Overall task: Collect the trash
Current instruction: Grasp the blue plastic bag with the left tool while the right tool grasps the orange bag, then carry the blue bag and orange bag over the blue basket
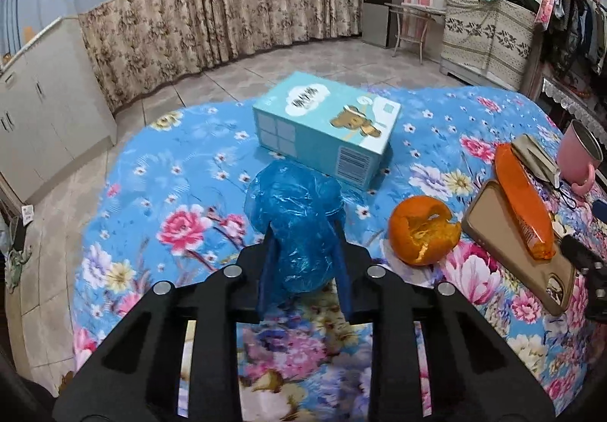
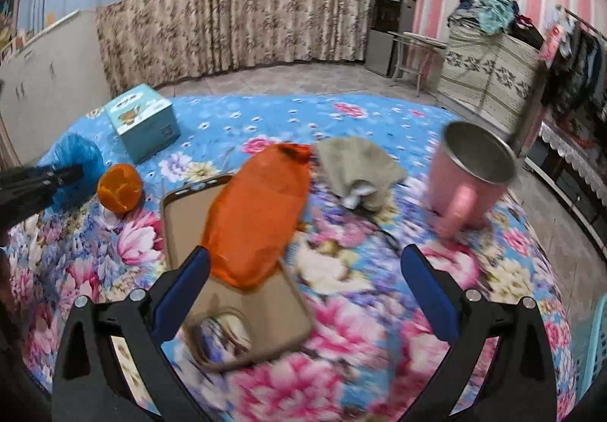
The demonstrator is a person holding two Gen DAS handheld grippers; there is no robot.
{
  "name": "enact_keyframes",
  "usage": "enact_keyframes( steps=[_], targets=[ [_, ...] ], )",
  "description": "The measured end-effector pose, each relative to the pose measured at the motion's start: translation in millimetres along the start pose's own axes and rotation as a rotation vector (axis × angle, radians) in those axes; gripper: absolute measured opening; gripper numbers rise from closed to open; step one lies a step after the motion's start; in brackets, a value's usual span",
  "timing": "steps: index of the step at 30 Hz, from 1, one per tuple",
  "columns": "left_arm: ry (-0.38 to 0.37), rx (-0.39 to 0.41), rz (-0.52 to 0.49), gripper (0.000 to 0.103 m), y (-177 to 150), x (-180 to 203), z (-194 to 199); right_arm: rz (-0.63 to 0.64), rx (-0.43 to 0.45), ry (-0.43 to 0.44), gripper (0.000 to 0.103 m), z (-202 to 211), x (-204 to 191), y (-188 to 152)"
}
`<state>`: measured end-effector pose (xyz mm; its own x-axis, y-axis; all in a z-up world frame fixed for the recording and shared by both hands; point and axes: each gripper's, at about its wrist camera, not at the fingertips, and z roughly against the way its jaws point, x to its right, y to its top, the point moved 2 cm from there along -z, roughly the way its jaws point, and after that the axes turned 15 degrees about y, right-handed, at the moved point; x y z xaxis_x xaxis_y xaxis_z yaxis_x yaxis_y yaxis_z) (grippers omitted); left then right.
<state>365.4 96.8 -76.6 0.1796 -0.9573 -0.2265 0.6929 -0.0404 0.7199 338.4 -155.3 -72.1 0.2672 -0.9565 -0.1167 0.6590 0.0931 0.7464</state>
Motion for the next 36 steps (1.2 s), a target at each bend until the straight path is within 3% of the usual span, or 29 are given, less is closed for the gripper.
enact_keyframes(
  steps=[2, 7, 12, 18, 24, 36],
  targets=[
    [0.005, 0.007, 0.020, 0.026, 0, -7, 4, -0.004, -0.007, 0.009, 0.097, -7, -4, 3],
    [-0.009, 0.007, 0.060, 0.026, 3, -21, 7, -0.067, -0.054, 0.050, 0.081, -29, 0, 11],
    [-0.019, 0.019, 0.060, 0.026, 5, -21, 12, -0.039, -0.094, 0.087, 0.044, -45, -8, 11],
    [-0.023, 0.039, 0.058, 0.026, 7, -21, 20, -0.025, -0.077, 0.104, 0.009, -36, -3, 11],
    [-0.021, 0.048, 0.062, 0.026, 7, -24, 23, -0.060, -0.047, 0.131, 0.002, -28, 13, 14],
    [-0.024, 0.096, 0.051, 0.026, 10, -22, 45, -0.083, 0.046, 0.147, 0.001, 30, 28, 10]
  ],
)
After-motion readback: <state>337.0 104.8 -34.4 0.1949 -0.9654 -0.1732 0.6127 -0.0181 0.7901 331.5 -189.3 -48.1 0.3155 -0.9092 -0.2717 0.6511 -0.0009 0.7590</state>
